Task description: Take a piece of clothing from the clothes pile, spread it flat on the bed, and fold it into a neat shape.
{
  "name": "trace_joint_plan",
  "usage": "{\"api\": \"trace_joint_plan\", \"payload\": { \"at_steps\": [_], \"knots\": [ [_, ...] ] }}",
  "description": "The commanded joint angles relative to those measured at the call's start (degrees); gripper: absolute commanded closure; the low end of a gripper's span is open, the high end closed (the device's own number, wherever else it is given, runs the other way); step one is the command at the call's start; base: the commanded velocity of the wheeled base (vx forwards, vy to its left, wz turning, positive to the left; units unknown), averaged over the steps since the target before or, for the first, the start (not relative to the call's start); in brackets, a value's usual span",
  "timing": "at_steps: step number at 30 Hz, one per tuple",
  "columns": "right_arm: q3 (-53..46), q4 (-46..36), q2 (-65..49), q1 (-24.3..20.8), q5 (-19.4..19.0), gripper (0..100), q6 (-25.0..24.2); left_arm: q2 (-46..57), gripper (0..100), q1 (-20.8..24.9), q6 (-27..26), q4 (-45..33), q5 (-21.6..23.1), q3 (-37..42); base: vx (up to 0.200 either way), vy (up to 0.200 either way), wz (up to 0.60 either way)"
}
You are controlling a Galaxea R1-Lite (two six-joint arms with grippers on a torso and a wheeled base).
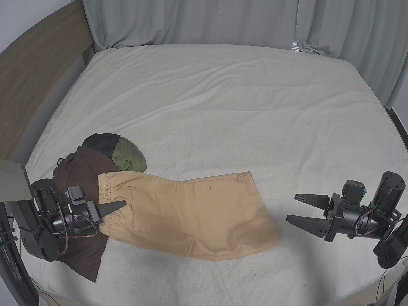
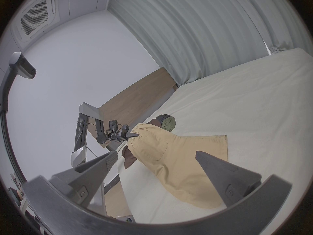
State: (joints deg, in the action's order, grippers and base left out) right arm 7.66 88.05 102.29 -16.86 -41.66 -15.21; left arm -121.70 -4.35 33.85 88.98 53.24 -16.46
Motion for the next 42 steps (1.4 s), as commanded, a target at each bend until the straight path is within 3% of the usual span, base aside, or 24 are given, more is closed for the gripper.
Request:
{"api": "trace_joint_plan", "payload": {
  "at_steps": [1, 27, 42],
  "knots": [
    [0.1, 0.0, 0.0, 0.2, 0.0, 0, -0.1, 2.0, 100, 4.5, 0.1, 0.1, -1.9, -0.7, 0.000, 0.000, 0.00],
    [0.3, 0.0, -0.3, 0.6, 0.0, 0, -0.3, -2.2, 100, 19.0, 1.1, -0.3, -12.1, -9.6, 0.000, 0.000, 0.00],
    [0.4, 0.0, -0.1, 2.1, -0.1, 0, -0.5, -5.8, 100, 25.3, 4.6, -0.2, -14.4, -15.8, 0.000, 0.000, 0.00]
  ]
}}
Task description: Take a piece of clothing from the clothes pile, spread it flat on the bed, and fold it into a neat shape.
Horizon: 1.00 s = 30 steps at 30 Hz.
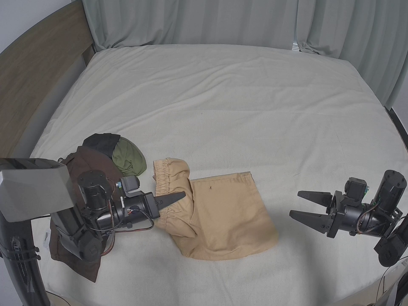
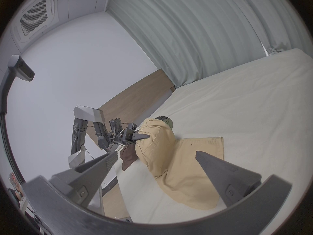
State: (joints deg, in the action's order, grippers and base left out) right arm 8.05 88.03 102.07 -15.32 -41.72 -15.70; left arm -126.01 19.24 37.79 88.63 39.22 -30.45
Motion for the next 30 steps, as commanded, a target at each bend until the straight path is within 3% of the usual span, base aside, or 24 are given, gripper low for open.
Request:
{"api": "trace_joint_plan", "payload": {
  "at_steps": [1, 9, 18, 23, 30],
  "knots": [
    [0.0, 0.0, 0.1, 0.6, 0.0, 0, 0.0, -1.7, 100, 2.0, 0.7, 0.1, -0.4, -2.3, 0.000, 0.000, 0.00],
    [0.6, 0.0, 0.1, 1.7, 0.0, 0, 0.0, -2.5, 100, 4.6, 6.2, 0.2, 0.2, -3.7, 0.000, 0.000, 0.00],
    [1.1, 0.0, 0.1, 2.5, -0.1, 0, -0.3, -4.7, 100, 6.4, 7.6, 0.2, -0.2, -7.3, 0.000, 0.000, 0.00],
    [1.7, 0.0, -0.2, 3.3, -0.1, 0, -1.8, -5.0, 100, 7.6, 11.6, 0.2, 0.0, -9.4, 0.000, 0.000, 0.00],
    [2.2, 0.0, -0.3, 4.4, -0.3, 0, -2.1, -7.6, 100, 8.8, 11.9, 0.2, -0.3, -11.1, 0.000, 0.000, 0.00]
  ]
}}
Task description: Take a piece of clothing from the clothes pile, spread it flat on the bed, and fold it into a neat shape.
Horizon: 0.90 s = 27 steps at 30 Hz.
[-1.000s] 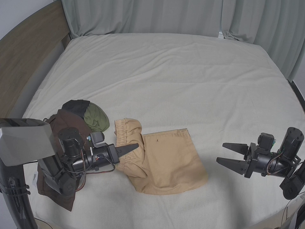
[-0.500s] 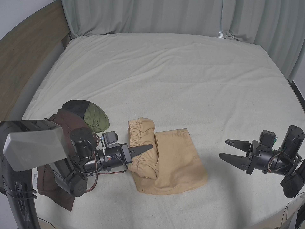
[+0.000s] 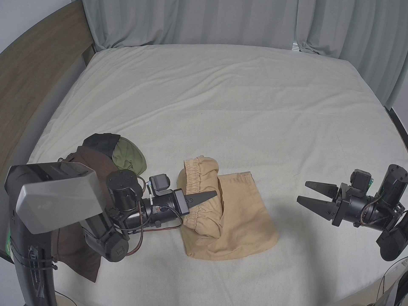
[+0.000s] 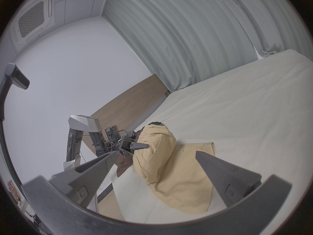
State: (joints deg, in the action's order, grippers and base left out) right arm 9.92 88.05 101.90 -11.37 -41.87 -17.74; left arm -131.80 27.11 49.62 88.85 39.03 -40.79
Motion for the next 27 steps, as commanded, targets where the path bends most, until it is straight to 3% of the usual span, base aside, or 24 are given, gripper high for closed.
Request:
{"api": "trace_joint_plan", "payload": {
  "at_steps": [1, 12, 24, 25, 27],
  "knots": [
    [0.4, 0.0, -0.1, 0.5, -0.1, 0, -0.2, -2.1, 100, 1.3, 0.0, 0.0, -0.1, -1.0, 0.000, 0.000, 0.00],
    [1.3, 0.0, -0.3, 2.5, -0.5, 0, -1.7, -5.7, 100, 3.9, 0.0, -0.1, -0.5, -4.6, 0.000, 0.000, 0.00],
    [1.2, -0.1, -2.4, 1.8, -0.6, 0, -1.7, -7.8, 100, 3.9, 0.0, -0.1, -1.9, -6.0, 0.000, 0.000, 0.00],
    [1.2, 0.0, -2.4, 1.8, -0.6, 0, -1.7, -7.9, 0, 3.9, 0.0, -0.1, -2.0, -6.1, 0.000, 0.000, 0.00],
    [1.1, -0.1, -2.3, 1.8, -0.6, 0, -1.7, -7.8, 0, 3.9, 0.0, -0.1, -2.0, -6.4, 0.000, 0.000, 0.00]
  ]
}}
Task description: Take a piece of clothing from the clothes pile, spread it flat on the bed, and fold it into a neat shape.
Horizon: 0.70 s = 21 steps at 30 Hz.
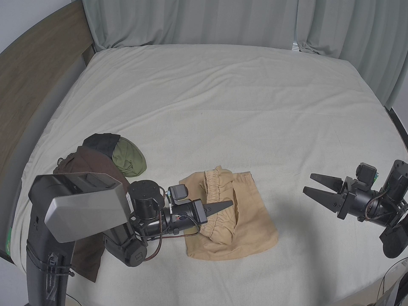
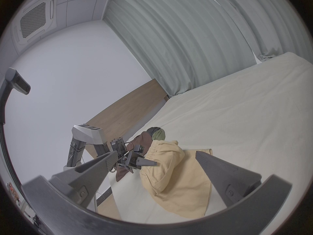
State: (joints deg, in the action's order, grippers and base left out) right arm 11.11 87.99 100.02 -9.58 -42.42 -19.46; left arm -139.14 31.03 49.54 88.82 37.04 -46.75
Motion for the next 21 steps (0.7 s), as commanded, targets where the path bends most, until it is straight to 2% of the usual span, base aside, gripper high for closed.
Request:
{"api": "trace_joint_plan", "payload": {
  "at_steps": [1, 12, 20, 21],
  "knots": [
    [-0.1, 0.0, -0.4, -0.1, 0.0, 0, -0.1, -0.4, 0, 0.0, 0.0, -0.1, -0.1, -0.6, 0.000, 0.000, 0.00],
    [-0.4, 0.0, 0.1, 0.0, 0.1, 0, 0.0, 0.1, 0, -0.7, -1.6, -0.1, -1.6, 0.9, 0.000, 0.000, 0.00],
    [-0.6, 0.0, 4.5, 0.0, 0.6, 0, 0.1, 5.5, 0, -3.5, -5.3, -0.1, -1.8, 4.5, 0.000, 0.000, 0.00],
    [-0.9, 0.0, 5.5, -0.1, 0.7, 0, 0.1, 6.8, 0, -4.0, -7.3, -0.1, -1.8, 5.6, 0.000, 0.000, 0.00]
  ]
}}
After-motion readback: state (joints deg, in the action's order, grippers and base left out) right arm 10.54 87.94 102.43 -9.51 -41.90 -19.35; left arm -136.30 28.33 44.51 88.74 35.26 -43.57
